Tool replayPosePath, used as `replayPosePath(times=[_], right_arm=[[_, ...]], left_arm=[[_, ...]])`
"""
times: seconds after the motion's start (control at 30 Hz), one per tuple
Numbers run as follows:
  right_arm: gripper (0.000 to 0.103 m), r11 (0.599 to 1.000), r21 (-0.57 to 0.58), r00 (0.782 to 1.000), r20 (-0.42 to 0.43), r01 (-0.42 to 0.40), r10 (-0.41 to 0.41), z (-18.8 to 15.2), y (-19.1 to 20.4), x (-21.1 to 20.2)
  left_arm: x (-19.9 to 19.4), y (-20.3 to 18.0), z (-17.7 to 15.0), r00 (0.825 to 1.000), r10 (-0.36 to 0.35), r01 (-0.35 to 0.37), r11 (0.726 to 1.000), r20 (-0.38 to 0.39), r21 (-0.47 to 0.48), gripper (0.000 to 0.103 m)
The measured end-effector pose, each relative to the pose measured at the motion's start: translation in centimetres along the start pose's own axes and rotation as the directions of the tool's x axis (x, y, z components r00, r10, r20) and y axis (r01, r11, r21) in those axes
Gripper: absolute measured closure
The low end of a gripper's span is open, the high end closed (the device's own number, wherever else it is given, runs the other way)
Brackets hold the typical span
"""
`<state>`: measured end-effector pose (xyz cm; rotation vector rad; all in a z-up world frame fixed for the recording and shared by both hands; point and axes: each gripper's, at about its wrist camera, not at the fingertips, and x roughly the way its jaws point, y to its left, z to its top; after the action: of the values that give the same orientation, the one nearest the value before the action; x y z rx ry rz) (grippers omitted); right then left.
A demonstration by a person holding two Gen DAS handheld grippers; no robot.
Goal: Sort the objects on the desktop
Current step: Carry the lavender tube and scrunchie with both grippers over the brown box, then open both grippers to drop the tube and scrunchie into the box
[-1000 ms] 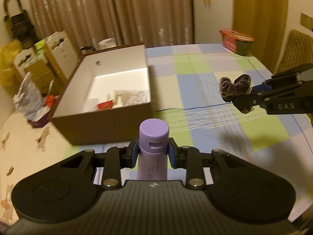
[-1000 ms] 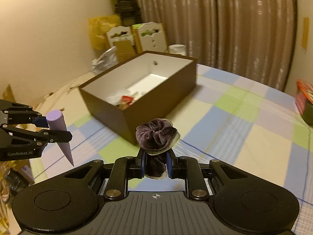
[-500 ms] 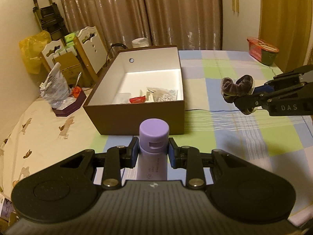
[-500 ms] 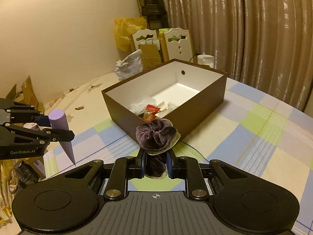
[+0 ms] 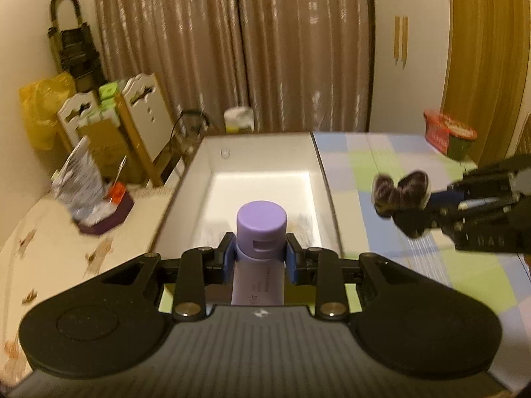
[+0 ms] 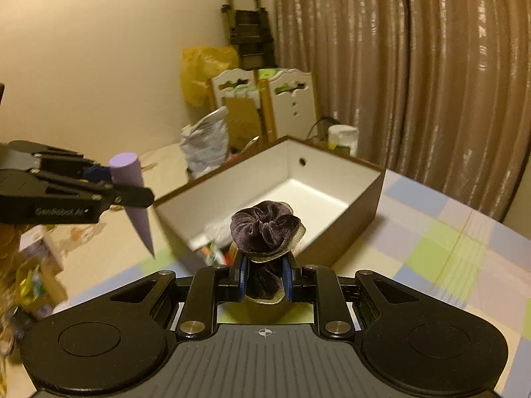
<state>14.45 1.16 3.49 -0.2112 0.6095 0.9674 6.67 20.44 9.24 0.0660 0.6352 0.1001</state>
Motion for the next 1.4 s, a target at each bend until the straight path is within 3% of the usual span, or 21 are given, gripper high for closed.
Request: replayPosePath(times=[0.27, 0.43, 0.63, 0.7, 0.8, 1.4], right_arm=[[0.083, 0.996, 0.043, 0.995, -0.053, 0.082, -0.080, 3.1, 1.7, 7.8], [0.083, 0.992, 0.052, 0.987, -0.122, 0.111, -0.104, 3.2, 1.9, 11.8], [0.083, 0.989, 0.056, 0.973, -0.197, 0.137, -0.124, 3.4, 2.1, 16.2], [0.083, 0.989, 0.051, 0.971, -0.207, 0.136, -0.123, 3.5, 2.0, 16.9], [0.083, 0.990, 0.045, 0.968, -0.218, 0.136, -0.123, 3.7, 1.9, 17.5], [0.082, 0.990, 0.006, 0.960, -0.245, 0.139, -0.133, 3.2, 1.9, 19.2]], left_arm=[[8.9, 6.5, 4.1, 0.990, -0.139, 0.139, 0.989, -0.014, 0.054, 0.077], [14.1, 7.9, 3.4, 0.976, -0.198, 0.206, 0.974, -0.086, 0.094, 0.077], [17.6, 9.0, 2.0, 0.960, -0.236, 0.251, 0.963, -0.150, 0.094, 0.077], [18.2, 9.3, 1.7, 0.957, -0.243, 0.258, 0.962, -0.157, 0.086, 0.077], [18.4, 9.7, 1.4, 0.955, -0.253, 0.265, 0.962, -0.154, 0.066, 0.063], [16.1, 10.9, 1.3, 0.970, -0.210, 0.216, 0.975, -0.119, 0.046, 0.062]])
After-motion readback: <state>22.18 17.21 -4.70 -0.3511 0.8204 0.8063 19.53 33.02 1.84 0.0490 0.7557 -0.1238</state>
